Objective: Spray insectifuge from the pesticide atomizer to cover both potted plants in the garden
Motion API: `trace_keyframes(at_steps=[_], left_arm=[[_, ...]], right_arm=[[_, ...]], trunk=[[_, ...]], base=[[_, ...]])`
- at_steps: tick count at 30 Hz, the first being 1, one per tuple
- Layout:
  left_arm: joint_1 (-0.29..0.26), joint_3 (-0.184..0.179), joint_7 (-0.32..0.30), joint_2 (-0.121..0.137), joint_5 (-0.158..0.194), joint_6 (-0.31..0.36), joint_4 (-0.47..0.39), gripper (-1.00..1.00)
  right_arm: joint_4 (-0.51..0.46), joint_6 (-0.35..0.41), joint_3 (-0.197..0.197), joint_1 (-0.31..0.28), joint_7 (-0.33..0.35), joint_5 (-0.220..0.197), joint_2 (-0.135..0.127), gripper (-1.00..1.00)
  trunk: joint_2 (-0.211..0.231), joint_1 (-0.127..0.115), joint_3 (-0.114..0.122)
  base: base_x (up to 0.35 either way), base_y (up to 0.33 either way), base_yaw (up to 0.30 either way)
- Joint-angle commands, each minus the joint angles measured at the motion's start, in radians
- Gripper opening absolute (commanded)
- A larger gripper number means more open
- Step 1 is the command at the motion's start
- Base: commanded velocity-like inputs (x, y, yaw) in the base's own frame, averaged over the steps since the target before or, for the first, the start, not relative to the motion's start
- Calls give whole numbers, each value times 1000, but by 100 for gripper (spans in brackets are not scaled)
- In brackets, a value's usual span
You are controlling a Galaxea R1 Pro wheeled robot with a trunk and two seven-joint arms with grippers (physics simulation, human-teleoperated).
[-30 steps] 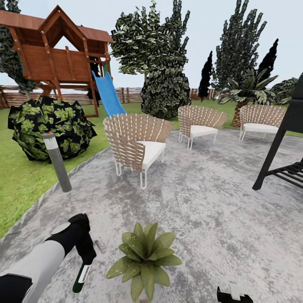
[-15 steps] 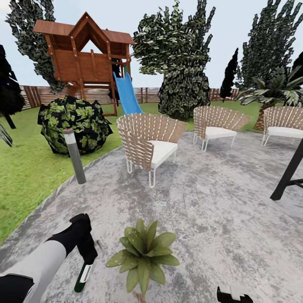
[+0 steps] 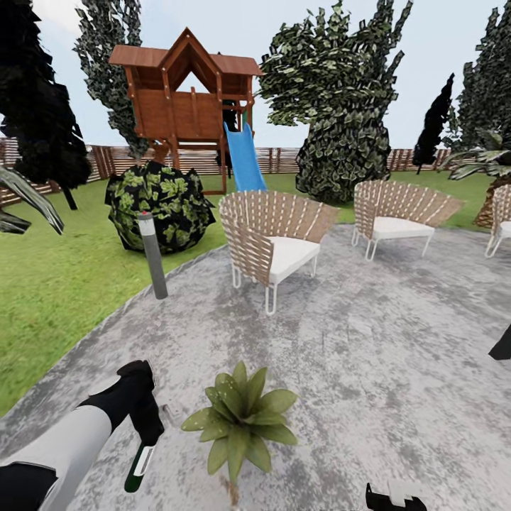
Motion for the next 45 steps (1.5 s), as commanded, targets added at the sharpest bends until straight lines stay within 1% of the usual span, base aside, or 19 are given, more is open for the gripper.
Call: trace_keyframes(at_steps=[1,4,10,13,14,16,20,24,28,35,39,42,43,44,45], left_arm=[[-1,-4,-6,1,-4,9,-2,-100],[0,-4,-4,3,-8,9,0,-100],[12,-4,1,8,-10,10,0,-100],[15,-3,47,10,-10,13,1,-100],[15,-3,66,7,-9,20,1,-100],[15,-4,80,-1,0,41,8,-100],[15,-2,86,-2,2,50,27,-100],[15,-2,86,0,1,51,29,-100],[15,5,86,8,2,52,30,-100],[15,16,86,12,2,52,34,-100],[15,37,78,8,1,55,31,-100],[1,36,17,4,-5,58,30,-100],[-3,33,-20,2,-11,65,25,-100],[-5,32,-42,2,-18,77,22,-100],[-10,30,-72,2,-35,108,18,-100]], right_arm=[[1,-3,-7,-1,-4,11,0,100],[1,-3,-7,-1,-4,11,0,100],[1,-3,-7,-1,-4,11,1,100],[1,-3,-7,-1,-4,11,1,100],[1,-3,-7,-1,-3,11,1,100],[1,-3,-7,-1,-2,11,0,100],[4,-3,-7,-1,-1,12,0,100],[4,-3,-7,-1,-1,12,-1,100],[3,-3,-7,-1,0,12,1,100],[3,-3,-7,-1,-2,12,1,100],[3,-3,-7,-1,-2,12,1,100],[2,-3,-7,-1,-2,11,1,100],[1,-3,-7,-1,-2,11,1,100],[1,-3,-7,-1,-2,11,1,100],[1,-3,-7,-1,-2,11,1,100]], trunk=[[0,-1,-1],[0,-1,-1],[0,-1,-1],[0,-1,-1],[0,-1,-1],[0,-1,-1],[0,-1,-1],[0,-1,-1],[0,-1,-1],[0,-1,-1],[0,-1,-1],[0,-1,-1],[0,-1,-1],[0,-1,-1],[0,-1,-1]], base=[[-189,-236,276],[-178,-232,276],[-21,-267,276],[-1,-273,268],[0,-273,137],[0,-273,53],[0,-273,11],[-57,-274,1],[-133,-273,4],[-95,-247,231],[-5,-32,276],[0,-3,277],[0,-1,277],[0,-1,277],[0,0,277]])
